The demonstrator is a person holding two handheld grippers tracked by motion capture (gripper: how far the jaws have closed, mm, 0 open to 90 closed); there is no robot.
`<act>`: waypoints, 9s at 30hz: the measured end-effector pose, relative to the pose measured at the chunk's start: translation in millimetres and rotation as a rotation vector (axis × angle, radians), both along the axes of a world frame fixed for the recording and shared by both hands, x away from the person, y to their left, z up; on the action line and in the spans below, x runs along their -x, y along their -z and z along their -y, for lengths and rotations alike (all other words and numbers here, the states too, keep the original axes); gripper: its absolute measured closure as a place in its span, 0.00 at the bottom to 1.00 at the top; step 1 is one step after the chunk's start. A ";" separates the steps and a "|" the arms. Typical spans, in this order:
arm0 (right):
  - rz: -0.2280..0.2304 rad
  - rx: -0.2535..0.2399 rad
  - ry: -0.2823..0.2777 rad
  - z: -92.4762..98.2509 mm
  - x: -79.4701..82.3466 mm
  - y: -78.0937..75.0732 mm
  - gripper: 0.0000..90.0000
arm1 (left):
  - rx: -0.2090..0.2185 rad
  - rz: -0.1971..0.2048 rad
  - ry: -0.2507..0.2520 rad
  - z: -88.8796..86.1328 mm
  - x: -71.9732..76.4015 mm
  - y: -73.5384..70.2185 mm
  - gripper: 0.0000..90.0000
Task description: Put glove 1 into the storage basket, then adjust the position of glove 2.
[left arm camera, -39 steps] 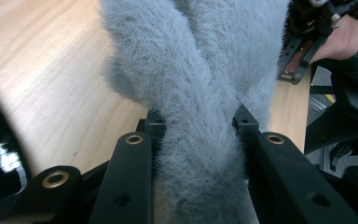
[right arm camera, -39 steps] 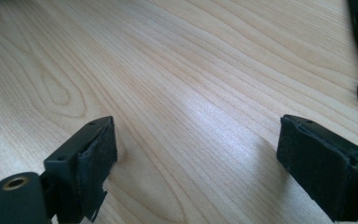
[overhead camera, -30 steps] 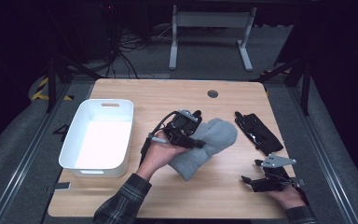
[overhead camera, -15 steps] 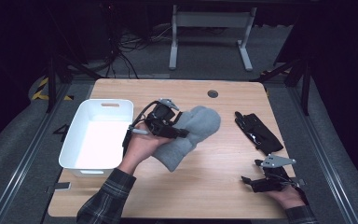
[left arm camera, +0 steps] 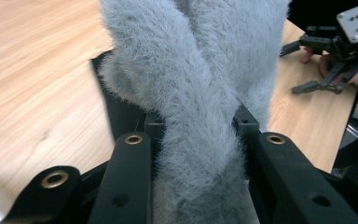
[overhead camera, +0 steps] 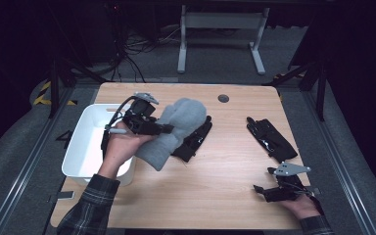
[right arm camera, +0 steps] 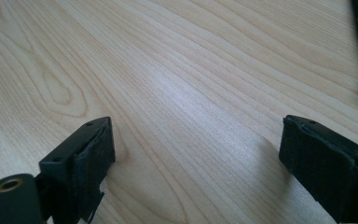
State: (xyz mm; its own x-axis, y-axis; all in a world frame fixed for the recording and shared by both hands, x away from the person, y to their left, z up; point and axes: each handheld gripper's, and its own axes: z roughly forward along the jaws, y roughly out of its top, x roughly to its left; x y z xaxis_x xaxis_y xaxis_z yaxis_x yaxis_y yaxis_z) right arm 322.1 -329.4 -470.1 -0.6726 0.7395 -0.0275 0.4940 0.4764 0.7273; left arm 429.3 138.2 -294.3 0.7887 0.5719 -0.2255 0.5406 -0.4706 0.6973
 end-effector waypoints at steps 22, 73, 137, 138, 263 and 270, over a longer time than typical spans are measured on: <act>0.000 0.000 0.000 -0.1 0.1 0.0 0.12 | 0.007 -0.001 -0.194 -97.6 1.7 -4.1 0.77; -0.001 -0.001 0.007 -0.8 0.0 0.0 0.12 | -0.097 -0.230 -0.385 -157.9 -36.7 123.9 0.48; -0.003 -0.001 0.007 -1.1 0.0 0.0 0.11 | -0.008 0.063 0.056 40.4 40.0 88.9 0.16; -0.003 -0.001 0.007 -1.1 0.0 0.0 0.11 | -0.007 0.060 0.060 42.3 41.2 92.3 0.16; -0.090 0.071 -0.069 -29.2 -27.8 -20.9 1.00 | -0.139 0.161 0.192 55.6 62.0 183.6 0.01; -0.104 0.058 -0.128 -45.2 -6.9 -19.8 1.00 | -0.139 0.161 0.192 55.6 62.0 183.6 0.01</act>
